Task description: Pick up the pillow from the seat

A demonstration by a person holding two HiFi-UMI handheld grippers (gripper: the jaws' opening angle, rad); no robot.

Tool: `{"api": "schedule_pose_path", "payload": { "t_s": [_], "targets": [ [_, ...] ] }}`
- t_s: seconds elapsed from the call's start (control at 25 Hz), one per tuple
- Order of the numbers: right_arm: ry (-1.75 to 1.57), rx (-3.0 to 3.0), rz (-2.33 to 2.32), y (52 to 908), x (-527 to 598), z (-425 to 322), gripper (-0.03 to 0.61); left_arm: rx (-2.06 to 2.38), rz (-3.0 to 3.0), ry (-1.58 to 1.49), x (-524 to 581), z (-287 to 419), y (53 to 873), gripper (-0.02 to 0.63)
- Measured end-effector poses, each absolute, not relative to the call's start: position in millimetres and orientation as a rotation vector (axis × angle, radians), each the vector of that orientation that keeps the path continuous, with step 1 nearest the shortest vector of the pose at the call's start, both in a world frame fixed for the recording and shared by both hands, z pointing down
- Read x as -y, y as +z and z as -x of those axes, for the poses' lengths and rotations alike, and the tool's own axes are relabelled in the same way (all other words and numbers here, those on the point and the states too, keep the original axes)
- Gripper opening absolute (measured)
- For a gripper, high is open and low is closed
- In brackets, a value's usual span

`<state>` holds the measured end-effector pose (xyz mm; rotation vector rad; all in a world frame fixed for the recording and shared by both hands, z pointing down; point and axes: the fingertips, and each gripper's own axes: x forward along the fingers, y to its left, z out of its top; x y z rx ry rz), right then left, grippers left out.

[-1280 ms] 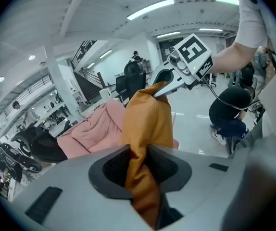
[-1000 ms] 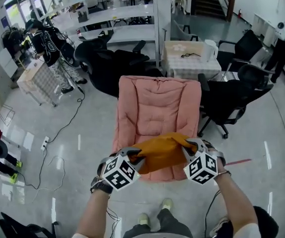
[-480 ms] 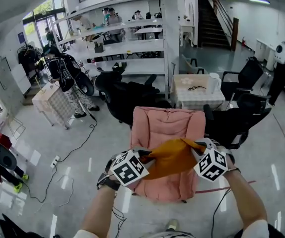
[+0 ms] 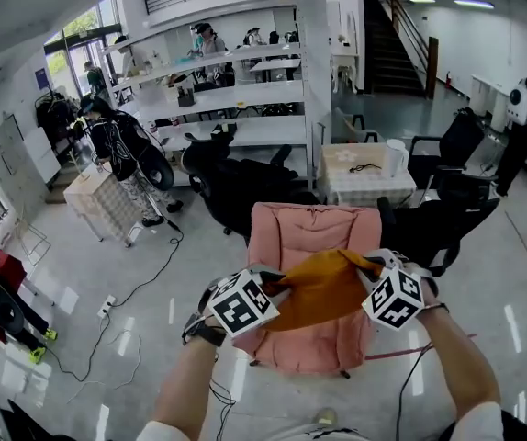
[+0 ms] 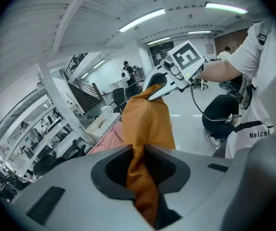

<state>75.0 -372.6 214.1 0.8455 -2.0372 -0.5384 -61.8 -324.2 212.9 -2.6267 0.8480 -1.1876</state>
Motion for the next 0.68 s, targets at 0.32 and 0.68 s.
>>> {"api": "schedule_pose_path", "payload": {
  "t_s": [0.32,0.68],
  "targets": [
    [-0.56,2.024,-0.841,200,363,-76,0.063,-0.825,2.633,-1.164,314,59,199,0.081],
    [-0.575,2.032,-0.855,199,354,-71,0.06,-0.836,2.619,-1.155,303,64,195,0.075]
  ]
}}
